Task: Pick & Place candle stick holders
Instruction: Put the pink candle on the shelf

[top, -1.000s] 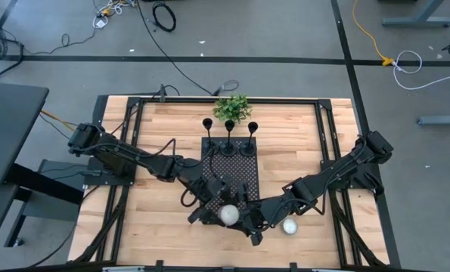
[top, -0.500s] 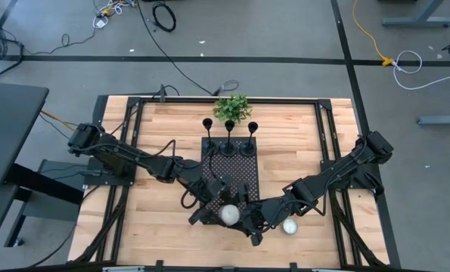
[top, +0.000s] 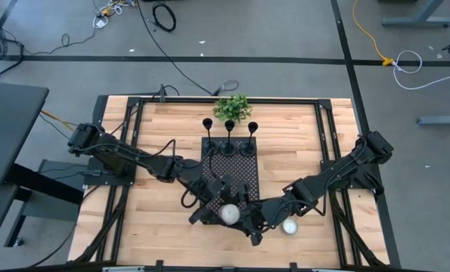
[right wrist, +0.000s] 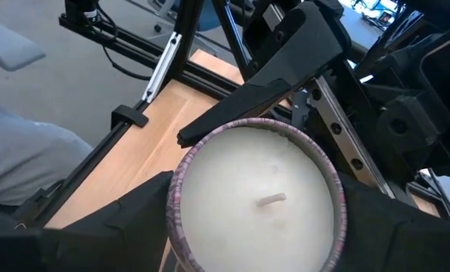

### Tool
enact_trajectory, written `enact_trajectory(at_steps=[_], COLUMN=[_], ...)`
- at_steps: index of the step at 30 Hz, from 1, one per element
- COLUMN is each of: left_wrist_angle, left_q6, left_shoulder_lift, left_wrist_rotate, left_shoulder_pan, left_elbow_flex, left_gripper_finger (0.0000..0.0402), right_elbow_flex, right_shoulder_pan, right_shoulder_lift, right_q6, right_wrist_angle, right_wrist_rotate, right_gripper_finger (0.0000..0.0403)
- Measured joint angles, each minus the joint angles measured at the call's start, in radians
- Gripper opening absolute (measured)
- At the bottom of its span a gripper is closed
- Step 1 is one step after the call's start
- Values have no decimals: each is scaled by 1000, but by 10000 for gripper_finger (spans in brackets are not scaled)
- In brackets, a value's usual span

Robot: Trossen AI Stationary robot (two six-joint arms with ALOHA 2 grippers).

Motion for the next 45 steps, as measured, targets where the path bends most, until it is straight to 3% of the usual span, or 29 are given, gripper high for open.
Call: enact_trajectory(at_steps=[6,21,32,41,45], left_wrist_angle=[1,0,-8,2,-4], left_q6=[-8,-23,-33,-30,-30], left_shoulder_lift=[0,-1,2,1,-1], left_wrist_rotate=[10,30,35,37,37], left_shoulder_pan=[2,1,-6,-5,-5], left_elbow_flex=[0,0,-2,-1,0], left_gripper_finger=[302,302,301,301,301], right_elbow_flex=[0,0,0,15,67], right_shoulder_pan=[8,8,16,37,69], right_shoulder_lift=[0,0,0,-6,-8], right_q6=[-11,-6,-12,-81,-83], right_wrist_angle=[-4,9,8,6,-56], right_wrist_rotate=[53,44,96,166,248], right_gripper_finger=[288,291,394,379,378])
